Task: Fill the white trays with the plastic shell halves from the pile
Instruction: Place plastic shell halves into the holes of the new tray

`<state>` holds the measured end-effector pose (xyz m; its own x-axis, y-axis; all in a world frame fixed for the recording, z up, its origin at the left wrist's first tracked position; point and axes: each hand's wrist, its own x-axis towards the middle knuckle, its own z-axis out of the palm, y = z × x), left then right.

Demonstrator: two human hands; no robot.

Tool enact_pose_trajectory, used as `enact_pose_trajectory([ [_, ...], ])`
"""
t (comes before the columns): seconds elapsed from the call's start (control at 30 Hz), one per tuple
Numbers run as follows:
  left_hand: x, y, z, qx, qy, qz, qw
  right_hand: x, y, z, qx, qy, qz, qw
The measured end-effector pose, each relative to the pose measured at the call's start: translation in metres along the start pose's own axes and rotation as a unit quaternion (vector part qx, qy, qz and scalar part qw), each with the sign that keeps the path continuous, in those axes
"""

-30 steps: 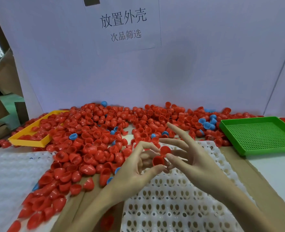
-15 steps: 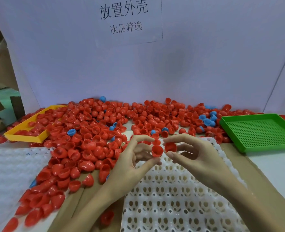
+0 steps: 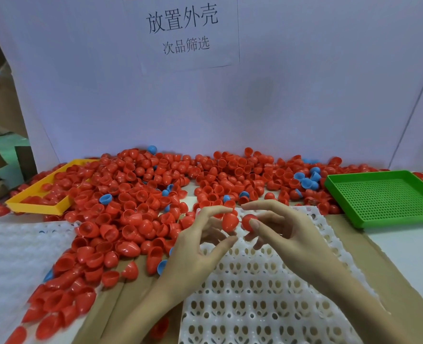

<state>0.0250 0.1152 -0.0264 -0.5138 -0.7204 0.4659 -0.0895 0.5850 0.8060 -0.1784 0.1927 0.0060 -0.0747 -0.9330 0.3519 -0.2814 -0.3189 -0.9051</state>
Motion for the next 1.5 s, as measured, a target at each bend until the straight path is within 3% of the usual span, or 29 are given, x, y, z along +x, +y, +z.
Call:
enact_pose_trajectory([
  [0.23,-0.002,-0.003,0.003,0.14,0.047,0.092,0.985,0.0,0.0,0.001,0.018,0.007,0.019,1.0],
  [0.33,-0.003,-0.001,0.004,0.098,0.05,0.05,0.993,-0.001,-0.002,0.004,0.023,0.011,0.017,1.0],
  [0.5,0.0,0.008,0.005,-0.062,-0.001,-0.063,0.996,-0.004,-0.001,0.012,-0.003,0.007,0.009,1.0],
  [0.77,0.001,0.005,0.004,-0.098,0.017,-0.078,0.992,-0.005,0.003,0.015,-0.037,0.015,0.017,0.999],
  [0.83,0.001,0.003,0.004,-0.068,0.031,-0.072,0.995,-0.004,0.004,0.014,-0.054,0.032,0.02,0.998],
  [0.9,0.0,-0.003,0.002,0.032,0.041,-0.052,0.997,-0.002,0.006,0.008,-0.096,0.071,0.027,0.993],
  [0.97,0.001,-0.01,0.0,0.156,0.012,-0.02,0.987,0.001,0.008,-0.001,-0.144,0.104,0.043,0.983],
  [1.07,0.001,-0.017,-0.001,0.244,-0.053,-0.016,0.968,0.005,0.012,-0.015,-0.194,0.119,0.073,0.971],
  [1.23,-0.001,-0.026,-0.003,0.293,-0.138,-0.043,0.945,0.021,0.022,-0.025,-0.252,0.115,0.101,0.955],
  [1.5,0.0,-0.027,-0.005,0.292,-0.134,-0.007,0.947,0.069,0.046,-0.024,-0.392,0.042,0.033,0.918],
])
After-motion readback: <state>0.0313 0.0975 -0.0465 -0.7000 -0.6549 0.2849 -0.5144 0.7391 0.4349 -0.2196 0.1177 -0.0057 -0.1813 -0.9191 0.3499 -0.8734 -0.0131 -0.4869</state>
